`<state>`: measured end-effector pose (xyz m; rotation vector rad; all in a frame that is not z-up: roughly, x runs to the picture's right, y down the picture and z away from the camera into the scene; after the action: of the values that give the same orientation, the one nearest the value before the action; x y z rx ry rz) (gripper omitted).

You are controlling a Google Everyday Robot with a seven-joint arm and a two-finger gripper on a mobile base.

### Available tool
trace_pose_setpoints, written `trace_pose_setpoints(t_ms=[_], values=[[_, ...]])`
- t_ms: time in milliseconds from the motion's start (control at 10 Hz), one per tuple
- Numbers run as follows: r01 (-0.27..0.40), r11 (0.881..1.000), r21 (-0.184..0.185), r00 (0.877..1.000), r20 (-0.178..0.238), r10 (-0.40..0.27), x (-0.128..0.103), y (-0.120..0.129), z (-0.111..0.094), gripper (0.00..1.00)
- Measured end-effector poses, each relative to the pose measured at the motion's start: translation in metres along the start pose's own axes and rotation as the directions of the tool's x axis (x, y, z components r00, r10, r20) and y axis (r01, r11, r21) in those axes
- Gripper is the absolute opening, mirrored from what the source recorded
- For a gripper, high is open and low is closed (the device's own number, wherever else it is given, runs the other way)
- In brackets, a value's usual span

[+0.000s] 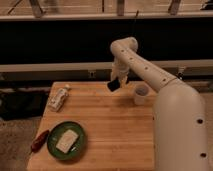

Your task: Place the eraser in the ceramic cup

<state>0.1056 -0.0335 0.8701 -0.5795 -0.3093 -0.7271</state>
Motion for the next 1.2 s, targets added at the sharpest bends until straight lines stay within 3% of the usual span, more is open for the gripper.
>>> trace_pose_setpoints(t_ms=[400,700,1200], values=[[-0.114,0.993,-0.005,0.993,-0.006,0.114,0.05,0.035,-0.004,0.0],[-0.181,0.983,0.015,0.983,-0.023,0.181,0.072,0.066,-0.029,0.0],[-0.208,0.978,0.021,0.978,-0.021,0.208,0.065,0.093,-0.038,0.0]])
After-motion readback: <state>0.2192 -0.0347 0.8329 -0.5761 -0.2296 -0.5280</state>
